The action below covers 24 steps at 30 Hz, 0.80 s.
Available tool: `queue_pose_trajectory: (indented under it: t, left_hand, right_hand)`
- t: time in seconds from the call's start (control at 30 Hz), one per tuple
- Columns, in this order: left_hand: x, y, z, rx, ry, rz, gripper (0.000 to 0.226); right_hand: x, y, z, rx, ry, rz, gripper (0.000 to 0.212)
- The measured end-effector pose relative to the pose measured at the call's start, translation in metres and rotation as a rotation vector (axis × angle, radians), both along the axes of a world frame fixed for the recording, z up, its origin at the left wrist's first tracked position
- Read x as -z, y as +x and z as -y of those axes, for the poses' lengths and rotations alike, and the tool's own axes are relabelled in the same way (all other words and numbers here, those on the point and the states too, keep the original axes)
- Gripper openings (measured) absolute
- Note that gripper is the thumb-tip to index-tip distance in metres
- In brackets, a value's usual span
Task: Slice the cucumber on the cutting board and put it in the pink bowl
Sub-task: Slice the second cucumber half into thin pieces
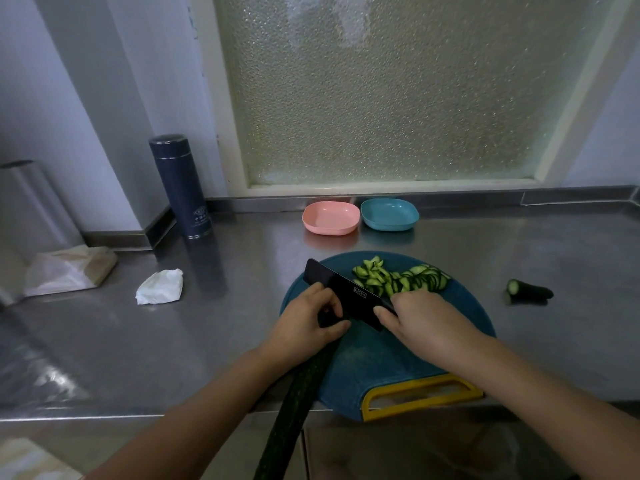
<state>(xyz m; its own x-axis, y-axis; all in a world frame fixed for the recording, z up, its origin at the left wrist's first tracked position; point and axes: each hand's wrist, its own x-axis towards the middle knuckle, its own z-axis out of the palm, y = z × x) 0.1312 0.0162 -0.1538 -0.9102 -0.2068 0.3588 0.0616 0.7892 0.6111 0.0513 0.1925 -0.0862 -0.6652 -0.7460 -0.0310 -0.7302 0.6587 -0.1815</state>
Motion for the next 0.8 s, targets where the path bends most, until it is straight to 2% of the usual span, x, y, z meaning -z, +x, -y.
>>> queue_pose_trajectory:
  t: [0.2, 0.4, 0.6, 0.8]
  left_hand:
    - [0.001, -0.001, 0.0, 0.005, -0.003, -0.001, 0.028]
    - [0.001, 0.0, 0.0, -0.007, 0.002, -0.017, 0.025]
    - [0.001, 0.001, -0.001, -0.013, 0.01, 0.006, 0.023]
    - [0.001, 0.0, 0.0, -0.019, 0.011, 0.017, 0.03]
  right_hand:
    - [0.011, -0.004, 0.008, -0.003, -0.015, 0.059, 0.04]
    - [0.011, 0.005, 0.01, 0.04, 0.006, -0.021, 0.042]
    - [0.014, 0.005, 0.007, 0.062, -0.019, 0.026, 0.043]
    - [0.009, 0.001, 0.002, 0.032, -0.045, 0.036, 0.041]
